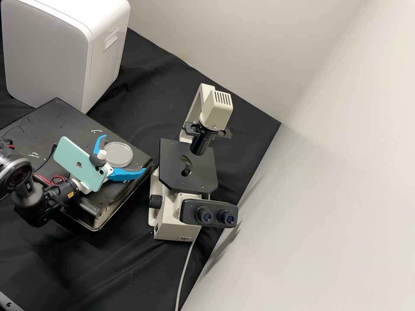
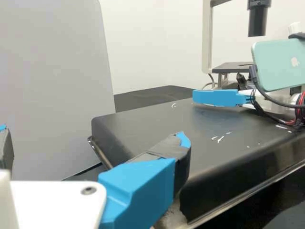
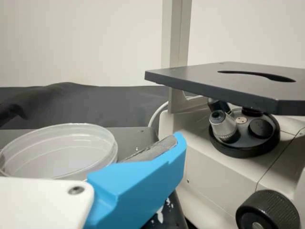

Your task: Place the petri dish on the microscope

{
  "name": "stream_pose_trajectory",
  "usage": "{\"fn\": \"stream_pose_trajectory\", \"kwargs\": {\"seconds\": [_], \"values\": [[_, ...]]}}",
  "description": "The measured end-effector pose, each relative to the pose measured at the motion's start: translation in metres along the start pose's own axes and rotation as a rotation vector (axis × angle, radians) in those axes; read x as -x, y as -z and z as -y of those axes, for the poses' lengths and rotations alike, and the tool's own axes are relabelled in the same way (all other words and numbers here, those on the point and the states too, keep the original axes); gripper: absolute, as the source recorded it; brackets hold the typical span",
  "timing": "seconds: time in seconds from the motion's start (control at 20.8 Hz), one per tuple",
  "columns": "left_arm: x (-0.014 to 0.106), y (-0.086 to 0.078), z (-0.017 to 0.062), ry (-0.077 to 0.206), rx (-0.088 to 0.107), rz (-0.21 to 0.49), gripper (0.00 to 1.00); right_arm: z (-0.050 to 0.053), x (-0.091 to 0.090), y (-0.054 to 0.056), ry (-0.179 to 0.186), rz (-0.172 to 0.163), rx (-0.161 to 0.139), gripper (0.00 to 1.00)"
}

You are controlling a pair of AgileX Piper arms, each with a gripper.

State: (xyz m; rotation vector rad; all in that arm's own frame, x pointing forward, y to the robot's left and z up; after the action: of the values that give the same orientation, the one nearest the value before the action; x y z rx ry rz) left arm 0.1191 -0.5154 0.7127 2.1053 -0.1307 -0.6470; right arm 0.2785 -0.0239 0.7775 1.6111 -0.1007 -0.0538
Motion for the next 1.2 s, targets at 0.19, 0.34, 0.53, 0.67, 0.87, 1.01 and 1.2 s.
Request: {"fn": "stream_pose_trajectory", "kwargs": {"seconds": [0.19,0.34,0.53,0.67,0.87,1.01,1.2], "values": [[-0.0002,-0.0012,0.0005,0.002,0.001,0.013,1.0,-0.0007,-0.0028,-0.0004,-0.011,0.005,-0.001,1.0],[-0.0001,-0.0026,0.0005,0.002,-0.006,0.028,1.0,-0.0004,-0.0028,-0.0007,-0.01,0.006,0.001,1.0],[-0.0001,-0.0036,0.0004,0.001,-0.01,0.039,1.0,-0.0004,-0.0028,-0.0007,-0.01,0.006,0.003,0.0],[-0.0001,-0.0036,0.0004,0.001,-0.01,0.039,1.0,-0.0004,-0.0028,-0.0007,-0.01,0.006,0.003,0.0],[-0.0003,-0.003,0.0003,0.001,-0.01,0.036,1.0,0.0002,-0.0027,-0.0002,-0.014,0.01,0.0,0.0],[-0.0006,-0.002,0.0001,-0.001,-0.01,0.029,1.0,0.0006,-0.0026,0.0002,-0.016,0.012,0.001,0.0],[-0.0006,-0.002,0.0001,-0.001,-0.01,0.029,1.0,0.0001,-0.0027,-0.0003,-0.015,0.011,0.002,0.0]]}}
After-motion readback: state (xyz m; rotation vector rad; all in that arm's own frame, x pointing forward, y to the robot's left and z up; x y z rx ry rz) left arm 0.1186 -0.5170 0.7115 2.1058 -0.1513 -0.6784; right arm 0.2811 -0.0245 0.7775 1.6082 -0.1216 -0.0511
